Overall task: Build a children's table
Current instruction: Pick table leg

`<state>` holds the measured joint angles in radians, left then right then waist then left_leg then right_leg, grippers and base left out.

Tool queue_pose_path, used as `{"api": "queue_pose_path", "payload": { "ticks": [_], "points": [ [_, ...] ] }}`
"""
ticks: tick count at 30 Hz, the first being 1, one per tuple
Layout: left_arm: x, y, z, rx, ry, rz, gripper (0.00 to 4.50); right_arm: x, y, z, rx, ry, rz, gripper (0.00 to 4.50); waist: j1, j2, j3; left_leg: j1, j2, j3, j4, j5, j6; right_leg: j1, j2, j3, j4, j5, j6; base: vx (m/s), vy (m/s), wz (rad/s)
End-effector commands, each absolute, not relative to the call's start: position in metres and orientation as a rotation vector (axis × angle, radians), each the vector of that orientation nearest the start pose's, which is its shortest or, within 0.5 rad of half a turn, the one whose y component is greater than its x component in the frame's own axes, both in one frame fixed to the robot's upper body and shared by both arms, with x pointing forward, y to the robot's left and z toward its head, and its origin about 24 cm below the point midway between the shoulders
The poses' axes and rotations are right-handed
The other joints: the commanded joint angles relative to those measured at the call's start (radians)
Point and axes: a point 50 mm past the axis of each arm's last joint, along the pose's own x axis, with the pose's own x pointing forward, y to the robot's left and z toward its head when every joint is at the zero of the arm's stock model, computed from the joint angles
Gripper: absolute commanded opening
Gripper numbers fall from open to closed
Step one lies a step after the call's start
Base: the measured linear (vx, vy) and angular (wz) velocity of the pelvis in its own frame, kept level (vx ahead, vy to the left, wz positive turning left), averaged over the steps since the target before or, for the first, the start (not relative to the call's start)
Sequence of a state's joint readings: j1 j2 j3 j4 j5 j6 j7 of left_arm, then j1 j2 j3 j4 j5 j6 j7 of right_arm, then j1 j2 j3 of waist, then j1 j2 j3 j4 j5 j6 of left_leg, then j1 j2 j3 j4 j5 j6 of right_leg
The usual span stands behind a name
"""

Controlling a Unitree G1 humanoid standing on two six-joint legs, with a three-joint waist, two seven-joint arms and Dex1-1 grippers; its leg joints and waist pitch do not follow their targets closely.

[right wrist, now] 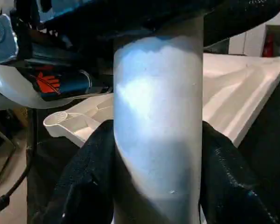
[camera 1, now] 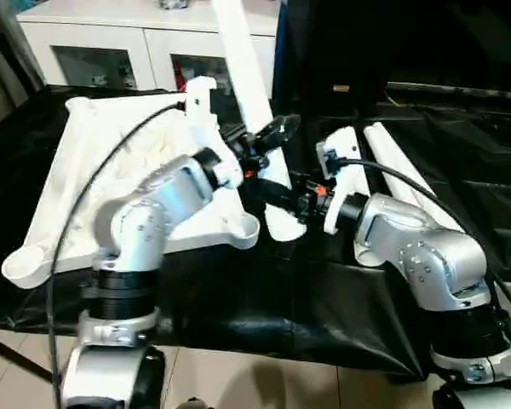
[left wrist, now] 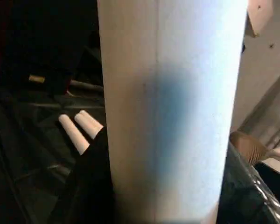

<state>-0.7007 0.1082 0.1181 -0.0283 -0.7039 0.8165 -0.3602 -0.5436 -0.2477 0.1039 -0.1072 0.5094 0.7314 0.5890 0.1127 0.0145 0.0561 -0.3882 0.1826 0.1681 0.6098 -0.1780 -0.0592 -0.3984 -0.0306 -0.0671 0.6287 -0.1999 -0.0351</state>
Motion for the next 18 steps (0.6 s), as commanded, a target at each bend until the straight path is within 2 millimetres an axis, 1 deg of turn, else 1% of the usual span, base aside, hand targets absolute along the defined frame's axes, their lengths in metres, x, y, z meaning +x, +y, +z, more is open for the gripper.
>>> {"api": "queue_pose_path", "payload": {
  "ticks": [1,2,3,4,5,6,7,8,10,11,12,14,17,18],
  "points": [
    [0.319,0.093,0.208,-0.433,-0.030,-0.924,1.93,0.303,-0.097,0.149,0.146,0.167,1.013,2.62,0.000,0.002,-0.072,0.015,0.042,-0.020,-0.060,-0.106,-0.001,0.058,-0.101,0.058,-0.084,-0.172,-0.098,0.000,0.000,0.00],
    [0.312,0.090,0.209,-0.418,-0.043,-1.018,1.93,0.301,-0.102,0.152,0.181,0.180,1.075,2.71,0.002,0.001,-0.072,0.015,0.045,-0.020,-0.061,-0.110,0.003,0.060,-0.103,0.059,-0.084,-0.176,-0.099,0.000,0.000,0.00],
    [0.308,0.089,0.209,-0.409,-0.050,-1.071,1.92,0.299,-0.105,0.154,0.201,0.187,1.115,2.83,0.002,0.000,-0.072,0.015,0.042,-0.019,-0.060,-0.108,0.009,0.061,-0.101,0.060,-0.085,-0.174,-0.100,0.000,0.000,0.00],
    [0.307,0.088,0.209,-0.407,-0.049,-1.081,1.92,0.299,-0.106,0.154,0.203,0.188,1.122,2.83,0.005,0.004,-0.073,0.016,0.047,-0.018,-0.059,-0.102,0.012,0.057,-0.101,0.060,-0.083,-0.161,-0.105,0.000,0.000,0.00],
    [0.304,0.087,0.208,-0.394,-0.041,-1.127,1.91,0.298,-0.109,0.156,0.215,0.201,1.158,2.95,0.006,0.002,-0.072,0.017,0.046,-0.018,-0.059,-0.103,0.015,0.057,-0.100,0.059,-0.082,-0.160,-0.110,0.000,0.000,0.00],
    [0.303,0.087,0.208,-0.389,-0.035,-1.138,1.91,0.298,-0.110,0.156,0.218,0.206,1.169,3.06,0.006,0.002,-0.072,0.017,0.046,-0.018,-0.059,-0.103,0.015,0.057,-0.100,0.059,-0.082,-0.160,-0.110,0.000,0.000,0.00],
    [0.302,0.085,0.208,-0.378,-0.029,-1.168,1.91,0.296,-0.112,0.158,0.223,0.214,1.196,3.15,0.005,-0.001,-0.071,0.014,0.046,-0.017,-0.060,-0.100,0.014,0.058,-0.101,0.059,-0.083,-0.162,-0.114,0.000,0.000,0.00],
    [0.300,0.084,0.208,-0.372,-0.023,-1.191,1.91,0.296,-0.114,0.159,0.232,0.222,1.222,3.25,0.005,-0.004,-0.071,0.014,0.043,-0.017,-0.059,-0.099,0.015,0.061,-0.101,0.058,-0.083,-0.173,-0.112,0.000,0.000,0.00],
    [0.299,0.082,0.208,-0.366,-0.020,-1.215,1.91,0.295,-0.115,0.161,0.239,0.230,1.250,3.41,0.006,-0.002,-0.072,0.013,0.042,-0.016,-0.058,-0.094,0.018,0.062,-0.102,0.059,-0.084,-0.179,-0.110,0.000,0.000,0.00],
    [0.298,0.080,0.208,-0.368,-0.018,-1.252,1.91,0.295,-0.117,0.164,0.243,0.241,1.278,3.51,0.005,-0.006,-0.073,0.012,0.042,-0.016,-0.057,-0.087,0.021,0.061,-0.101,0.058,-0.084,-0.184,-0.108,0.000,0.000,0.00],
    [0.296,0.079,0.209,-0.365,-0.019,-1.278,1.91,0.296,-0.118,0.165,0.244,0.246,1.289,3.59,0.005,-0.006,-0.072,0.013,0.042,-0.015,-0.056,-0.085,0.022,0.061,-0.100,0.058,-0.085,-0.185,-0.109,0.000,0.000,0.00],
    [0.294,0.078,0.208,-0.359,-0.010,-1.309,1.91,0.297,-0.119,0.165,0.242,0.253,1.297,3.77,0.005,-0.008,-0.073,0.010,0.041,-0.015,-0.056,-0.075,0.025,0.062,-0.100,0.058,-0.083,-0.175,-0.111,0.000,0.000,0.00],
    [0.291,0.076,0.206,-0.343,0.010,-1.356,1.91,0.298,-0.119,0.167,0.230,0.270,1.319,3.84,0.002,-0.009,-0.074,0.013,0.042,-0.014,-0.054,-0.068,0.029,0.060,-0.100,0.057,-0.082,-0.174,-0.117,0.000,0.000,0.00],
    [0.291,0.076,0.205,-0.340,0.013,-1.360,1.90,0.298,-0.119,0.167,0.227,0.275,1.330,3.84,0.004,-0.010,-0.074,0.012,0.041,-0.014,-0.054,-0.067,0.029,0.061,-0.100,0.058,-0.082,-0.177,-0.115,0.000,0.000,0.00]
  ]
}}
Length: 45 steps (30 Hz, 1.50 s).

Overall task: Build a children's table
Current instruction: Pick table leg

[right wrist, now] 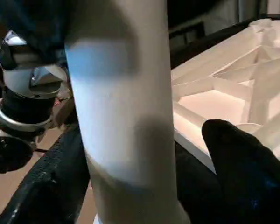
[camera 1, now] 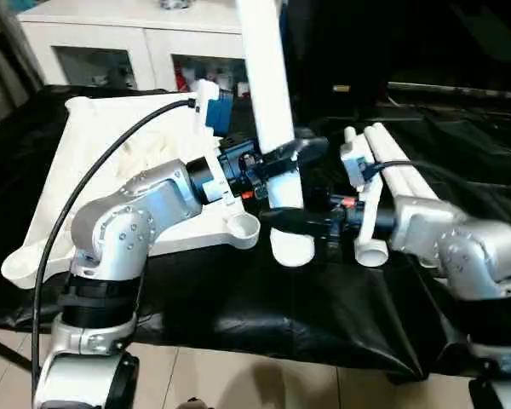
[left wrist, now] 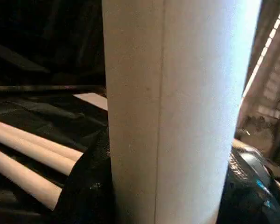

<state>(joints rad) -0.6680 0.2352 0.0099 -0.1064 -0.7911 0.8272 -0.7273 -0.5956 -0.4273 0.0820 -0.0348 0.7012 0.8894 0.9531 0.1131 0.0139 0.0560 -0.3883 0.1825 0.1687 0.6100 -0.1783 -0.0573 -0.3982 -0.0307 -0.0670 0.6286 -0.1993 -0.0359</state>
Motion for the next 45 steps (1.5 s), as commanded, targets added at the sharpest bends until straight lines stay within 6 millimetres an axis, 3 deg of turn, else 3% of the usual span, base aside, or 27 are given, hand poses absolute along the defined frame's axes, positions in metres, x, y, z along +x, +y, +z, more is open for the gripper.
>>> {"api": "queue_pose_path", "payload": {
  "ticks": [1,12,13,17,27,28,34,35,36,40,41,45],
  "points": [
    [0.291,0.076,0.205,-0.338,0.014,-1.362,1.90,0.298,-0.119,0.168,0.226,0.278,1.336,3.84,0.003,-0.011,-0.073,0.012,0.042,-0.015,-0.055,-0.065,0.028,0.061,-0.099,0.057,-0.081,-0.177,-0.114,0.000,0.000,0.00],
    [0.290,0.074,0.204,-0.318,0.028,-1.397,1.90,0.296,-0.115,0.163,0.185,0.366,1.408,3.84,0.007,-0.018,-0.074,0.011,0.042,-0.014,-0.054,-0.055,0.029,0.061,-0.101,0.057,-0.080,-0.184,-0.109,0.000,0.000,0.00],
    [0.289,0.074,0.203,-0.316,0.029,-1.402,1.90,0.296,-0.115,0.163,0.185,0.371,1.410,3.56,0.007,-0.018,-0.074,0.012,0.042,-0.014,-0.054,-0.058,0.028,0.060,-0.100,0.057,-0.080,-0.185,-0.110,0.000,0.000,0.00],
    [0.289,0.072,0.202,-0.306,0.037,-1.416,1.90,0.296,-0.113,0.160,0.185,0.405,1.428,3.44,0.007,-0.019,-0.074,0.011,0.042,-0.014,-0.054,-0.053,0.030,0.061,-0.100,0.057,-0.079,-0.180,-0.110,0.000,0.000,0.00],
    [0.289,0.071,0.202,-0.303,0.040,-1.426,1.90,0.294,-0.111,0.155,0.170,0.450,1.444,2.59,0.009,-0.018,-0.074,0.012,0.042,-0.014,-0.053,-0.056,0.029,0.061,-0.100,0.057,-0.079,-0.181,-0.110,0.000,0.000,0.00],
    [0.289,0.071,0.202,-0.303,0.040,-1.425,1.90,0.294,-0.111,0.155,0.170,0.451,1.445,2.32,0.010,-0.019,-0.074,0.012,0.043,-0.014,-0.053,-0.053,0.029,0.061,-0.101,0.057,-0.078,-0.179,-0.109,0.000,0.000,0.00],
    [0.290,0.071,0.203,-0.305,0.037,-1.424,1.90,0.294,-0.112,0.154,0.153,0.446,1.439,1.97,0.010,-0.018,-0.076,0.011,0.042,-0.014,-0.052,-0.050,0.027,0.062,-0.101,0.057,-0.078,-0.168,-0.111,0.000,0.000,0.00],
    [0.290,0.071,0.203,-0.305,0.037,-1.425,1.90,0.295,-0.112,0.154,0.125,0.421,1.421,2.52,0.010,-0.017,-0.076,0.011,0.043,-0.015,-0.052,-0.050,0.026,0.061,-0.101,0.057,-0.076,-0.167,-0.111,0.000,0.000,0.00],
    [0.290,0.071,0.203,-0.305,0.037,-1.426,1.90,0.295,-0.112,0.154,0.128,0.421,1.421,2.65,0.010,-0.014,-0.076,0.012,0.044,-0.015,-0.052,-0.054,0.025,0.060,-0.101,0.057,-0.077,-0.166,-0.114,0.000,0.000,0.00],
    [0.289,0.070,0.203,-0.301,0.043,-1.436,1.90,0.295,-0.111,0.152,0.133,0.430,1.419,2.84,0.009,-0.015,-0.076,0.012,0.042,-0.015,-0.052,-0.054,0.027,0.061,-0.099,0.057,-0.076,-0.159,-0.119,0.000,0.000,0.00],
    [0.289,0.070,0.203,-0.300,0.043,-1.438,1.90,0.296,-0.112,0.152,0.129,0.430,1.414,3.09,0.009,-0.015,-0.076,0.012,0.043,-0.015,-0.052,-0.054,0.027,0.062,-0.101,0.057,-0.076,-0.157,-0.120,0.000,0.000,0.00],
    [0.289,0.070,0.202,-0.297,0.047,-1.447,1.90,0.295,-0.111,0.152,0.138,0.429,1.415,3.12,0.009,-0.015,-0.076,0.012,0.042,-0.014,-0.052,-0.055,0.026,0.062,-0.100,0.057,-0.076,-0.157,-0.123,0.000,0.000,0.00]
  ]
}}
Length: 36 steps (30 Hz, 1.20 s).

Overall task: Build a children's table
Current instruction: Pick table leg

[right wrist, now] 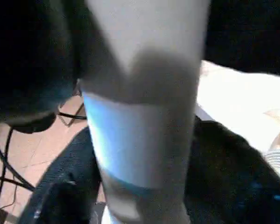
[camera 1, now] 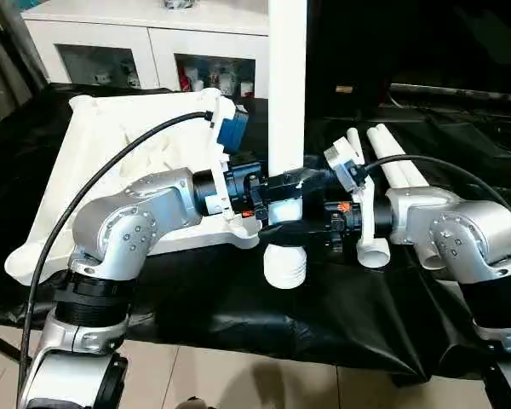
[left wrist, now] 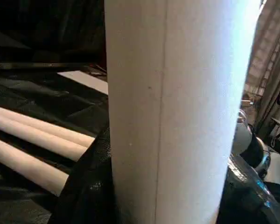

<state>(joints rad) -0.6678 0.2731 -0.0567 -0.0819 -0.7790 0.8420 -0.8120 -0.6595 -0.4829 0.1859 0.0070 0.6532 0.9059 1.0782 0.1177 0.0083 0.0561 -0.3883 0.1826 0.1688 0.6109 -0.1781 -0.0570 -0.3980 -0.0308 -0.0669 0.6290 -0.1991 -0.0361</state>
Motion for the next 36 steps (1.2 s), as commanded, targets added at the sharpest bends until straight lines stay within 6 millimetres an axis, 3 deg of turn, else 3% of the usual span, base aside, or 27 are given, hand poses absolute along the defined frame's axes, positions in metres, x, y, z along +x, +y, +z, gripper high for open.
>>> {"api": "queue_pose_path", "payload": {
  "ticks": [1,36],
  "points": [
    [0.288,0.070,0.202,-0.296,0.047,-1.448,1.90,0.295,-0.111,0.152,0.140,0.429,1.418,3.12,0.004,-0.009,-0.076,0.012,0.043,-0.015,-0.053,-0.056,0.026,0.062,-0.100,0.057,-0.076,-0.156,-0.123,0.000,0.000,0.00],
    [0.293,0.066,0.205,-0.323,0.007,-1.419,1.90,0.282,-0.105,0.149,0.194,0.469,1.493,3.12,0.006,-0.008,-0.078,0.011,0.043,-0.015,-0.051,-0.048,0.032,0.064,-0.101,0.057,-0.076,-0.139,-0.130,0.000,0.000,0.00]
  ]
}}
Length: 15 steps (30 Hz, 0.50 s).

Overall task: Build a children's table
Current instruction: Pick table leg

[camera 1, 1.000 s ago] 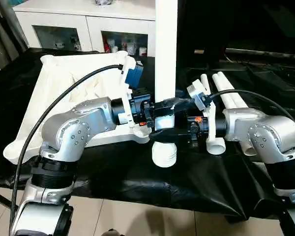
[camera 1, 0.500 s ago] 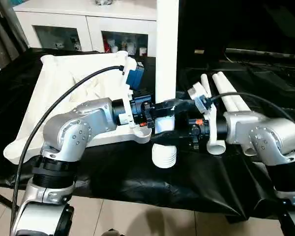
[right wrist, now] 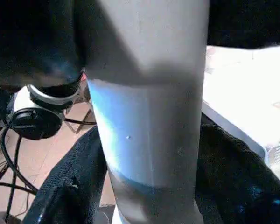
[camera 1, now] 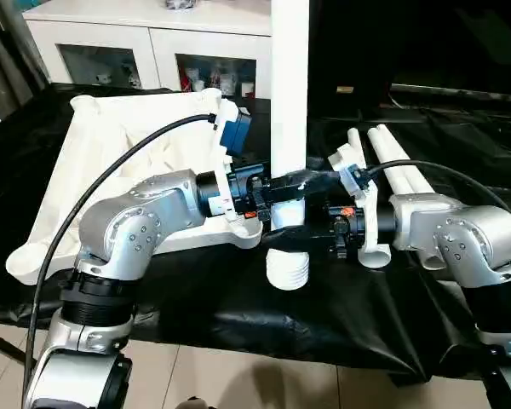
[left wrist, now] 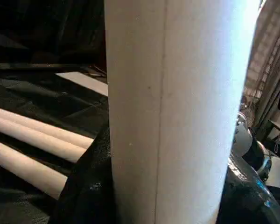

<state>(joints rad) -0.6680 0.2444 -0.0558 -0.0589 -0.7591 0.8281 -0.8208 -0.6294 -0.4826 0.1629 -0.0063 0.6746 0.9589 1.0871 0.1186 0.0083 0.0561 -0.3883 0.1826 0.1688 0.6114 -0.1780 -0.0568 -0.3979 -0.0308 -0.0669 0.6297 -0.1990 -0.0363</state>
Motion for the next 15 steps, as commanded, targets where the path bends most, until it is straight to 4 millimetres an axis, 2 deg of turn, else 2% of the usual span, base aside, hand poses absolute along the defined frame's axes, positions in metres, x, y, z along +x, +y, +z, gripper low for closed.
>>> {"api": "queue_pose_path", "payload": {
  "ticks": [1,2,3,6,8,14,15],
  "points": [
    [0.2932,0.0658,0.2050,-0.323,0.007,-1.419,1.90,0.2824,-0.1048,0.1489,0.194,0.469,1.493,3.12,0.005,-0.008,-0.078,0.012,0.043,-0.015,-0.052,-0.048,0.032,0.063,-0.100,0.056,-0.075,-0.137,-0.130,0.000,0.000,0.00],
    [0.2932,0.0655,0.2049,-0.323,0.007,-1.420,1.90,0.2822,-0.1048,0.1487,0.192,0.470,1.494,3.12,0.005,-0.009,-0.078,0.012,0.043,-0.015,-0.052,-0.050,0.032,0.063,-0.100,0.056,-0.076,-0.139,-0.131,0.000,0.000,0.00],
    [0.2934,0.0654,0.2049,-0.324,0.007,-1.420,1.89,0.2823,-0.1049,0.1485,0.190,0.471,1.495,2.84,0.004,-0.009,-0.077,0.012,0.043,-0.015,-0.052,-0.053,0.030,0.063,-0.101,0.057,-0.076,-0.146,-0.130,0.000,0.000,0.00],
    [0.2939,0.0655,0.2048,-0.325,0.008,-1.419,1.90,0.2826,-0.1052,0.1484,0.191,0.473,1.495,2.72,0.004,-0.009,-0.077,0.013,0.043,-0.015,-0.052,-0.054,0.030,0.063,-0.100,0.056,-0.076,-0.152,-0.129,0.000,0.000,0.00],
    [0.2945,0.0653,0.2047,-0.325,0.008,-1.418,1.90,0.2826,-0.1057,0.1480,0.191,0.477,1.495,2.42,0.004,-0.009,-0.077,0.013,0.044,-0.015,-0.052,-0.053,0.030,0.063,-0.100,0.056,-0.077,-0.152,-0.128,0.000,0.000,0.00],
    [0.2953,0.0665,0.2047,-0.322,0.001,-1.409,1.89,0.2834,-0.1068,0.1474,0.190,0.473,1.480,1.99,0.004,-0.009,-0.078,0.011,0.042,-0.015,-0.051,-0.048,0.032,0.064,-0.101,0.057,-0.076,-0.140,-0.129,0.000,0.000,0.00],
    [0.2954,0.0666,0.2048,-0.321,-0.001,-1.407,2.24,0.2834,-0.1068,0.1474,0.190,0.473,1.480,1.97,0.005,-0.008,-0.078,0.012,0.043,-0.015,-0.051,-0.049,0.031,0.063,-0.100,0.056,-0.076,-0.140,-0.130,0.000,0.000,0.00]
  ]
}}
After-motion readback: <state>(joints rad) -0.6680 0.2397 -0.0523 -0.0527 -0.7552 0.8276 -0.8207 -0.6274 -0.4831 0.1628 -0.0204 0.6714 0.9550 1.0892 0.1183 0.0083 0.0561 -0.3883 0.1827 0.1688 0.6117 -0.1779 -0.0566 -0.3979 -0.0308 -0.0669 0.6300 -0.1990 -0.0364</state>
